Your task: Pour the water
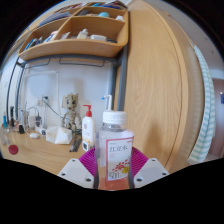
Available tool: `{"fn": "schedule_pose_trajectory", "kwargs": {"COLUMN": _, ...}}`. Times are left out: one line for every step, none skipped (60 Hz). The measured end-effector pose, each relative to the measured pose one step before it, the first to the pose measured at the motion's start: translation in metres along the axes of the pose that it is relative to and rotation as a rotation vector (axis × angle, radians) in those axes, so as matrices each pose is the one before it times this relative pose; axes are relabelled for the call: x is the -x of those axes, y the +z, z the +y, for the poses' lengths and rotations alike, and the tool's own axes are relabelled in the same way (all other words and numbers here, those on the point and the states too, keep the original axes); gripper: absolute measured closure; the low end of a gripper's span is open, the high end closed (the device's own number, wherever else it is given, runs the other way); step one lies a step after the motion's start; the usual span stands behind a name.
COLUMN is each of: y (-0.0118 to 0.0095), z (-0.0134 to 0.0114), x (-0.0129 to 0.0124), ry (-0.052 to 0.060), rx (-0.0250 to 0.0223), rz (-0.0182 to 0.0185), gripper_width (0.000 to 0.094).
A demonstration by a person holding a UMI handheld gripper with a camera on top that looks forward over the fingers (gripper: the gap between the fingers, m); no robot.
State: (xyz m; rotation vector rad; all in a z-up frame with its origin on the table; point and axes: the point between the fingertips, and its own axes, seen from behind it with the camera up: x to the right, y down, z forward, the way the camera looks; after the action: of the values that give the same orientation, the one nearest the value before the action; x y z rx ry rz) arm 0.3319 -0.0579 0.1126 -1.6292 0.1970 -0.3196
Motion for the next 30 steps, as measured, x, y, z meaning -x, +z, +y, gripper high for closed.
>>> {"fn": "schedule_pose_trajectory", "kwargs": {"y": -0.0009, "z": -0.00197, "x": 0.00122, "ry": -0.0247, "rx": -0.00468, "rz": -0.00642, "gripper_width": 0.0532}}
{"fn": "schedule_pose_trajectory", "kwargs": {"y": -0.00074, "z": -0.00415, "x": 0.00401, "ry": -0.0221, "rx": -0.00366, "rz": 0.00065, "gripper_width": 0.0532}}
{"fn": "schedule_pose_trajectory", "kwargs": {"y": -0.00159, "z": -0.00502, "x": 0.00311, "ry": -0.021, "rx": -0.00687, "rz": 0.00036, "gripper_width": 0.0531}}
{"fn": "schedule_pose_trajectory", "kwargs": {"y": -0.00157, "z": -0.00545, "x": 0.00406, "ry": -0.0225, "rx": -0.00715, "rz": -0.00107, "gripper_width": 0.053}}
{"fn": "schedule_pose_trajectory", "kwargs": {"y": -0.00169, "z": -0.00545, "x": 0.00498, "ry": -0.0257, "rx": -0.00649, "rz": -0.00303, "gripper_width": 0.0531}}
{"fn": "schedule_pose_trajectory", "kwargs": {"y": -0.00322, "z": -0.00603, "x": 0.00458, "ry": -0.0268, "rx": -0.00813, "rz": -0.00358, "gripper_width": 0.053}}
{"fn": "schedule_pose_trajectory", "kwargs": {"y": -0.00199, "z": -0.00636, "x": 0.00612, "ry": -0.0265, "rx": -0.00363, "rz": 0.0015, "gripper_width": 0.0529}}
{"fn": "schedule_pose_trajectory", "kwargs": {"y": -0.00101, "z": -0.00696, "x": 0.00525, "ry": -0.0266, "rx": -0.00668, "rz": -0.00026, "gripper_width": 0.0529}}
{"fn": "schedule_pose_trajectory", "kwargs": {"y": -0.00119, "z": -0.0073, "x": 0.00568, "ry": -0.0263, "rx": -0.00786, "rz": -0.00077, "gripper_width": 0.0529}}
{"fn": "schedule_pose_trajectory", "kwargs": {"y": -0.00113, "z": -0.00787, "x": 0.0067, "ry": -0.0265, "rx": -0.00975, "rz": -0.00222, "gripper_width": 0.0529}}
{"fn": "schedule_pose_trajectory", "kwargs": {"y": -0.00104, "z": -0.00819, "x": 0.00764, "ry": -0.0275, "rx": -0.01038, "rz": -0.00594, "gripper_width": 0.0528}}
{"fn": "schedule_pose_trajectory", "kwargs": {"y": -0.003, "z": -0.00691, "x": 0.00766, "ry": -0.0302, "rx": -0.00978, "rz": -0.00766, "gripper_width": 0.0529}}
{"fn": "schedule_pose_trajectory", "kwargs": {"y": -0.00263, "z": -0.00661, "x": 0.00825, "ry": -0.0342, "rx": -0.00076, "rz": -0.00165, "gripper_width": 0.053}}
{"fn": "schedule_pose_trajectory", "kwargs": {"y": -0.00009, "z": -0.00729, "x": 0.00715, "ry": -0.0361, "rx": -0.00462, "rz": -0.00363, "gripper_width": 0.0529}}
{"fn": "schedule_pose_trajectory", "kwargs": {"y": 0.00014, "z": -0.00771, "x": 0.00701, "ry": -0.038, "rx": -0.00667, "rz": -0.00137, "gripper_width": 0.0528}}
{"fn": "schedule_pose_trajectory", "kwargs": {"y": -0.00022, "z": -0.00899, "x": 0.00679, "ry": -0.0387, "rx": -0.00889, "rz": -0.00069, "gripper_width": 0.0528}}
{"fn": "schedule_pose_trajectory", "kwargs": {"y": -0.00034, "z": -0.00851, "x": 0.00764, "ry": -0.0416, "rx": -0.0092, "rz": -0.00231, "gripper_width": 0.0528}}
{"fn": "schedule_pose_trajectory", "kwargs": {"y": -0.00014, "z": -0.00812, "x": 0.00801, "ry": -0.0444, "rx": -0.00884, "rz": -0.00383, "gripper_width": 0.0528}}
{"fn": "schedule_pose_trajectory", "kwargs": {"y": 0.00041, "z": -0.00904, "x": 0.00863, "ry": -0.046, "rx": -0.0134, "rz": -0.00538, "gripper_width": 0.0528}}
{"fn": "schedule_pose_trajectory", "kwargs": {"y": -0.0025, "z": -0.01208, "x": 0.00878, "ry": -0.0469, "rx": -0.00458, "rz": 0.00486, "gripper_width": 0.0528}}
{"fn": "schedule_pose_trajectory", "kwargs": {"y": 0.00025, "z": -0.01059, "x": 0.00688, "ry": -0.047, "rx": -0.01343, "rz": -0.00211, "gripper_width": 0.0528}}
{"fn": "schedule_pose_trajectory", "kwargs": {"y": 0.00049, "z": -0.01052, "x": 0.00706, "ry": -0.0481, "rx": -0.01439, "rz": -0.00268, "gripper_width": 0.0529}}
{"fn": "schedule_pose_trajectory", "kwargs": {"y": 0.00025, "z": -0.01113, "x": 0.00677, "ry": -0.0469, "rx": -0.01631, "rz": -0.00152, "gripper_width": 0.0528}}
{"fn": "schedule_pose_trajectory", "kwargs": {"y": 0.00073, "z": -0.01145, "x": 0.00596, "ry": -0.0439, "rx": -0.01853, "rz": -0.00041, "gripper_width": 0.0528}}
{"fn": "schedule_pose_trajectory", "kwargs": {"y": 0.00064, "z": -0.01175, "x": 0.00523, "ry": -0.0428, "rx": -0.01929, "rz": 0.0003, "gripper_width": 0.0528}}
{"fn": "schedule_pose_trajectory", "kwargs": {"y": 0.00095, "z": -0.0115, "x": 0.0049, "ry": -0.0427, "rx": -0.01632, "rz": -0.00005, "gripper_width": 0.0528}}
{"fn": "schedule_pose_trajectory", "kwargs": {"y": 0.0011, "z": -0.01111, "x": 0.00465, "ry": -0.0415, "rx": -0.0154, "rz": -0.00042, "gripper_width": 0.0528}}
{"fn": "schedule_pose_trajectory", "kwargs": {"y": 0.00108, "z": -0.00444, "x": -0.00004, "ry": -0.0384, "rx": -0.037, "rz": -0.01016, "gripper_width": 0.0528}}
{"fn": "schedule_pose_trajectory", "kwargs": {"y": -0.0016, "z": -0.01878, "x": 0.00891, "ry": -0.0438, "rx": 0.01103, "rz": 0.00816, "gripper_width": 0.053}}
{"fn": "schedule_pose_trajectory", "kwargs": {"y": 0.00142, "z": -0.01092, "x": 0.0041, "ry": -0.0361, "rx": -0.01467, "rz": -0.00412, "gripper_width": 0.053}}
